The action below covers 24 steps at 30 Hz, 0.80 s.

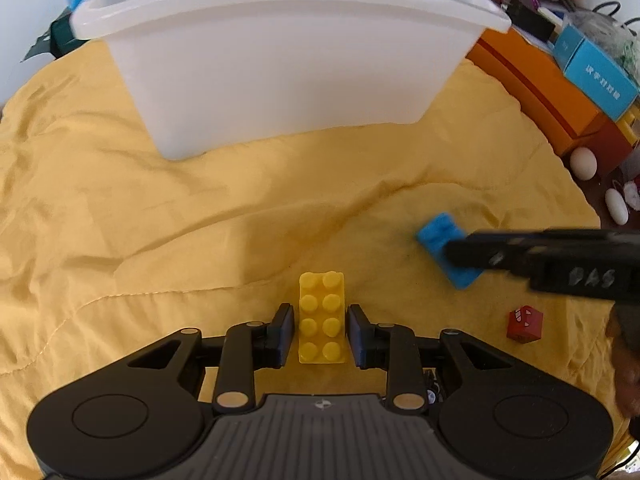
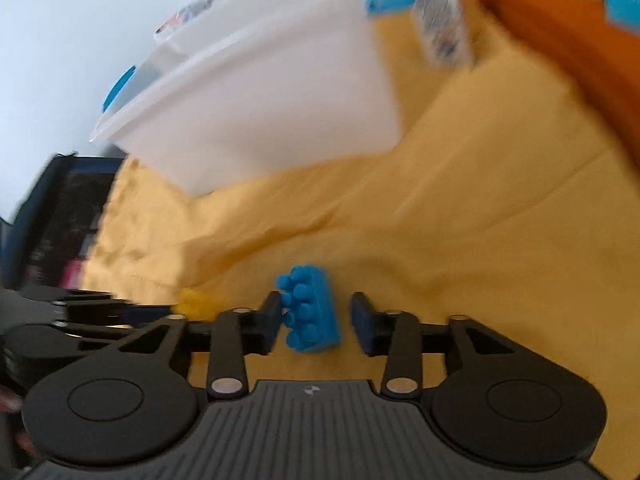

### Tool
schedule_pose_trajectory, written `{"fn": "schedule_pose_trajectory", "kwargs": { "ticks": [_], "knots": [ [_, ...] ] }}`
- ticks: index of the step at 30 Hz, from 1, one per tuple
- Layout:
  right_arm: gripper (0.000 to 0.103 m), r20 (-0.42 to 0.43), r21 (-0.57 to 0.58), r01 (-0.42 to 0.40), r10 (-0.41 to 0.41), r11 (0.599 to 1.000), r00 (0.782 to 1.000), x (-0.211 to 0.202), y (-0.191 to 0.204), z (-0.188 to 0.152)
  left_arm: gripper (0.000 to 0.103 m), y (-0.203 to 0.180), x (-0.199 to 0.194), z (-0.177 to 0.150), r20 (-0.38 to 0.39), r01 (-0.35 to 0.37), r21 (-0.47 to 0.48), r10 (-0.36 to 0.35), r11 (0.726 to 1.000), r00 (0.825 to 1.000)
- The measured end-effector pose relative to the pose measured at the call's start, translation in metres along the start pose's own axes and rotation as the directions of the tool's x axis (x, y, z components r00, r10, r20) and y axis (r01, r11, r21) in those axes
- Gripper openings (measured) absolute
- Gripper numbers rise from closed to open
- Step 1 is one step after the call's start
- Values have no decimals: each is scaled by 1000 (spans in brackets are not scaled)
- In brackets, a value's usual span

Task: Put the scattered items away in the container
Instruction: 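Lift both bricks and carry them toward the white bin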

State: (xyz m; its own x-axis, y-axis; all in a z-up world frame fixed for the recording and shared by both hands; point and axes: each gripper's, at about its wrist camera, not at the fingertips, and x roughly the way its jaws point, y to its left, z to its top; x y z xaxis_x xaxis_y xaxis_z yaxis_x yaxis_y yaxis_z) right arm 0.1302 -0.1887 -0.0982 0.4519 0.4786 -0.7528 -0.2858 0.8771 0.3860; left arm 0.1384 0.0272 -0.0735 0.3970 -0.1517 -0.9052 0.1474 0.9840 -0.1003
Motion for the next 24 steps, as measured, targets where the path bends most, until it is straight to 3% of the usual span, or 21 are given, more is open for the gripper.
{"fn": "schedule_pose_trajectory", "kwargs": {
  "ticks": [2, 4, 8, 10, 12, 14, 19, 24],
  "knots": [
    [47, 40, -62, 53, -50, 997, 998, -12, 7, 0, 35, -4, -2, 0, 6, -4, -1, 4, 1000, 1000],
    [47, 54, -130, 56, -49, 990, 997, -18, 20, -4, 35, -4, -5, -3, 9, -3, -3, 3, 1000, 1000],
    [46, 51, -292, 129, -119, 948, 992, -2, 49, -13, 35, -2, -4, -10, -2, -11, 3, 11, 1000, 1000],
    [43, 33, -346, 164, -163, 924, 986, 12, 54, -18, 34, -5, -3, -12, -7, -26, 20, 26, 999, 1000],
    [27, 22, -403, 208, -217, 891, 976, 21, 56, -24, 27, -5, -2, -14, 3, -40, 31, 39, 999, 999],
    [27, 22, -406, 208, -218, 890, 976, 16, 57, -24, 27, -5, -5, -13, 15, -29, 37, 28, 999, 999],
    [27, 76, -410, 204, -190, 889, 979, -14, 64, -18, 27, -7, -41, 1, 110, -3, 41, -2, 999, 994],
    [27, 193, -414, 222, -154, 883, 969, -49, 79, 14, 27, -10, -96, 33, 261, -9, 59, -6, 998, 965]
  ]
}}
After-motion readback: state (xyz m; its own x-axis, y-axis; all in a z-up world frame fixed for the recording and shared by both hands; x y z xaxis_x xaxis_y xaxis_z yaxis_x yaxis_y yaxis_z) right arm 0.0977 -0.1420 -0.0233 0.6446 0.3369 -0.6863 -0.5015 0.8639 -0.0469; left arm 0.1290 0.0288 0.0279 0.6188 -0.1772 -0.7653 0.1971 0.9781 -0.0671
